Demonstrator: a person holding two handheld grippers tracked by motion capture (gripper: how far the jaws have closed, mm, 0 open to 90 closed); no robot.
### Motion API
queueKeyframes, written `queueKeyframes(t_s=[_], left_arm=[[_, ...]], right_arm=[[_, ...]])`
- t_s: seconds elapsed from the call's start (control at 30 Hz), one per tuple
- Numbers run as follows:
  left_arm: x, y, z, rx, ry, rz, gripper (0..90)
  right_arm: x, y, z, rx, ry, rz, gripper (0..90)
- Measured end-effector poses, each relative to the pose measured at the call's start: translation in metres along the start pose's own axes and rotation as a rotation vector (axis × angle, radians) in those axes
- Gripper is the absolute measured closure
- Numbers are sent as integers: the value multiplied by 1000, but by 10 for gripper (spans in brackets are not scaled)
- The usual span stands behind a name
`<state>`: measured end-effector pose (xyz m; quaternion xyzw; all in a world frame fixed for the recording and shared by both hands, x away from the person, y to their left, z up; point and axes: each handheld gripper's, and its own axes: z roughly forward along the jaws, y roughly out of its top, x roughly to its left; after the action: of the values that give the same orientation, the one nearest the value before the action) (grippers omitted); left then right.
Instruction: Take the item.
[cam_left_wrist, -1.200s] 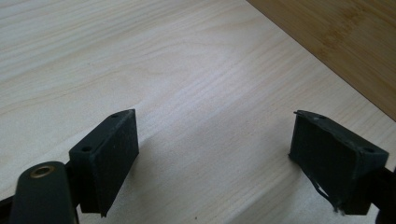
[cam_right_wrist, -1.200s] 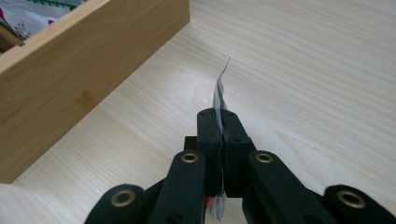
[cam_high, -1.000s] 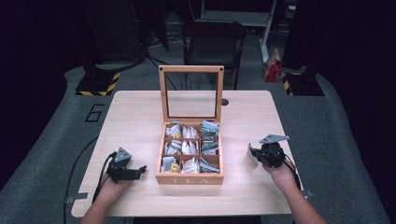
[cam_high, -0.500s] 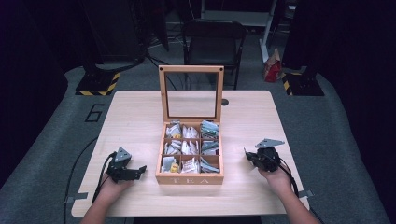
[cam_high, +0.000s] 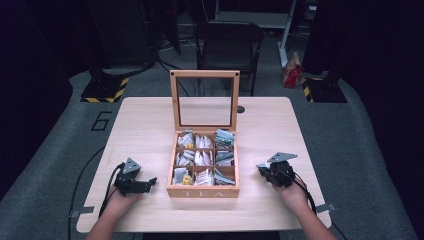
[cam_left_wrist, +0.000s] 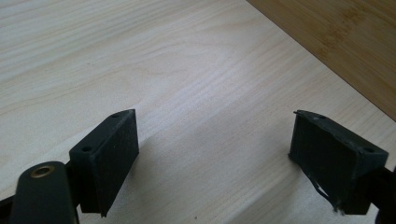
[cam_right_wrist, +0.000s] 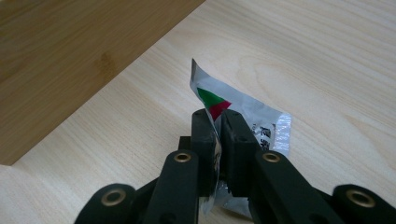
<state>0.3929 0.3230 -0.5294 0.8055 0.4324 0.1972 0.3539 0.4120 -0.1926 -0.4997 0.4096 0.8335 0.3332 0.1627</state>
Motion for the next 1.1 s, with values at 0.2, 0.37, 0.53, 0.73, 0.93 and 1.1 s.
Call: queueKeyframes(t_s=[0.2, 0.37, 0.53, 0.73, 0.93, 1.1], left_arm=[[0, 0, 0, 0, 0, 0, 150], [0, 0, 0, 0, 0, 0, 150], [0, 0, 0, 0, 0, 0, 150], [0, 0, 0, 0, 0, 0, 150], [0, 0, 0, 0, -2, -2, 150], [0, 0, 0, 0, 0, 0, 150]], right_arm=[[0, -1, 4, 10, 0, -12, 830], [2, -2, 4, 15, 4, -13, 798], [3, -2, 4, 4, 32, 10, 686], [5, -1, 2, -14, 49, 22, 540], [7, 2, -1, -28, 71, 19, 501], [9, 5, -5, -55, 76, 29, 492]])
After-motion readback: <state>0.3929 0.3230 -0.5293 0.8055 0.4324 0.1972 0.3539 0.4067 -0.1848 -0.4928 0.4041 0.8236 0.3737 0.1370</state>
